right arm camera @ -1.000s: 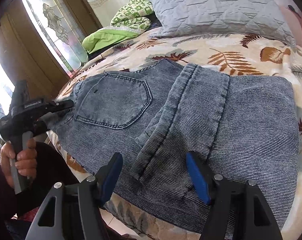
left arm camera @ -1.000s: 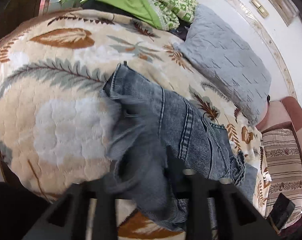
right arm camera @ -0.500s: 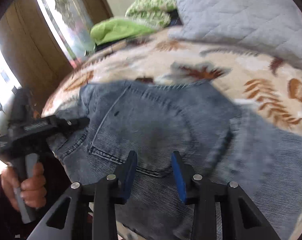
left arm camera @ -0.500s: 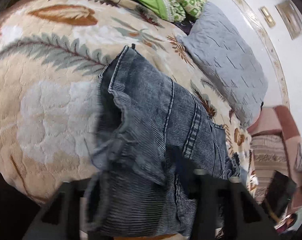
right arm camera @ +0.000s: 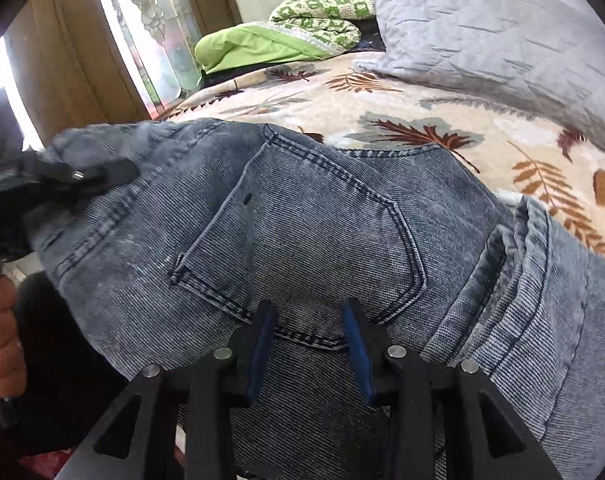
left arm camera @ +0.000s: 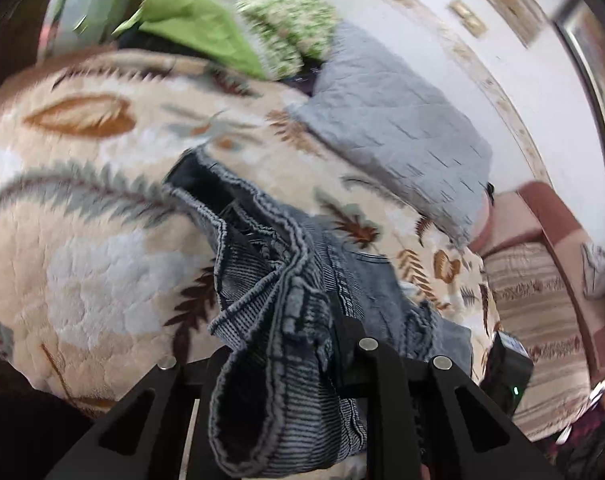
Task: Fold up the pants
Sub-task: 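Close the left tool on the waistband end of the jeans, then lift the waistband end with the left tool and fold it over the hems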
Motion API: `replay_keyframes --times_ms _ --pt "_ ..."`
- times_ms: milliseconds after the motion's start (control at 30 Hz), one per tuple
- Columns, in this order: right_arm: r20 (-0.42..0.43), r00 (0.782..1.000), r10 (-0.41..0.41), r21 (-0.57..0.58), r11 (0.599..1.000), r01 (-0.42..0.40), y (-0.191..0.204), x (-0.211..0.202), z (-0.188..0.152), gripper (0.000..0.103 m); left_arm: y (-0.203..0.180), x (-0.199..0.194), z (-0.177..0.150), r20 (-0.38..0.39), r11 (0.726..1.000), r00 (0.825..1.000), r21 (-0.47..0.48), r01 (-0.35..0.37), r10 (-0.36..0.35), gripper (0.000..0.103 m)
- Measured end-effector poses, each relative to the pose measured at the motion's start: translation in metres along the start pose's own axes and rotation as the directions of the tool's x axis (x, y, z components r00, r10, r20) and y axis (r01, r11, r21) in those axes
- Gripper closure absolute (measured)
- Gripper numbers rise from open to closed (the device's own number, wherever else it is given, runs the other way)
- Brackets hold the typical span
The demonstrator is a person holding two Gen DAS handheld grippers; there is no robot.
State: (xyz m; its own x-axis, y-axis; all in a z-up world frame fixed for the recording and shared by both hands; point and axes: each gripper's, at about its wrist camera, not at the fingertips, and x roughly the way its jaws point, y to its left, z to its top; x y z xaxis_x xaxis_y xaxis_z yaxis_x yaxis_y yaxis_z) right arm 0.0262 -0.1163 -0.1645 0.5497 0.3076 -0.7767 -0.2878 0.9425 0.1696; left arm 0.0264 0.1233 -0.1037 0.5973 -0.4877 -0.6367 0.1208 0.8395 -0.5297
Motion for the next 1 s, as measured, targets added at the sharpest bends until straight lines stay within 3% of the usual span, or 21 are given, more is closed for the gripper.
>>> replay_keyframes --times_ms 100,233,400,500,600,733,833,900,933,967,1000 --pt "-0.032 0.999 0.043 0.067 0.997 -0.041 -0.010 -0.014 0.001 0.064 -0.021 -0.011 0.002 0.019 0.998 1.000 0.058 -0.001 -0.001 0.084" --pt "0.108 0.993 0.045 0.109 0.992 -0.057 -0.040 -0.064 -0.012 0.064 -0.054 -0.019 0.005 0.030 0.991 0.999 0.131 0.007 -0.011 0.084" --pt "0.194 0.980 -0.049 0.179 0.984 0.014 -0.094 -0.116 -0.039 0.064 -0.109 -0.022 0.004 0.025 0.968 0.998 0.247 0.042 -0.050 0.084" --pt "0.243 0.958 -0.153 0.222 0.970 0.099 -0.125 -0.146 -0.056 0.064 -0.149 -0.015 0.001 0.003 0.939 0.998 0.337 0.062 -0.067 0.084" --pt "0.294 0.907 -0.300 0.337 0.921 0.195 -0.168 -0.179 -0.071 0.064 -0.191 0.004 -0.007 -0.045 0.900 0.996 0.425 0.094 -0.083 0.084" --pt "0.348 0.872 -0.345 0.541 0.833 0.114 -0.219 -0.206 -0.089 0.064 -0.236 0.040 -0.031 -0.131 0.857 0.987 0.494 0.145 -0.091 0.084" --pt "0.359 0.861 -0.360 0.609 0.789 0.076 -0.243 -0.211 -0.095 0.064 -0.266 0.085 -0.064 -0.224 0.820 0.973 0.546 0.171 -0.054 0.083" --pt "0.341 0.869 -0.358 0.632 0.772 0.070 -0.250 -0.213 -0.096 0.064 -0.277 0.118 -0.090 -0.276 0.786 0.961 0.598 0.156 0.019 0.073" --pt "0.337 0.871 -0.357 0.638 0.767 0.067 -0.253 -0.213 -0.098 0.064 -0.279 0.135 -0.101 -0.314 0.773 0.947 0.618 0.145 0.073 0.069" --pt "0.335 0.874 -0.352 0.648 0.760 0.058 -0.257 -0.212 -0.098 0.064 -0.278 0.150 -0.110 -0.370 0.773 0.921 0.617 0.145 0.123 0.067" --pt "0.335 0.877 -0.345 0.655 0.754 0.046 -0.260 -0.212 -0.098 0.064 -0.278 0.153 -0.112 -0.388 0.776 0.912 0.613 0.150 0.131 0.066"
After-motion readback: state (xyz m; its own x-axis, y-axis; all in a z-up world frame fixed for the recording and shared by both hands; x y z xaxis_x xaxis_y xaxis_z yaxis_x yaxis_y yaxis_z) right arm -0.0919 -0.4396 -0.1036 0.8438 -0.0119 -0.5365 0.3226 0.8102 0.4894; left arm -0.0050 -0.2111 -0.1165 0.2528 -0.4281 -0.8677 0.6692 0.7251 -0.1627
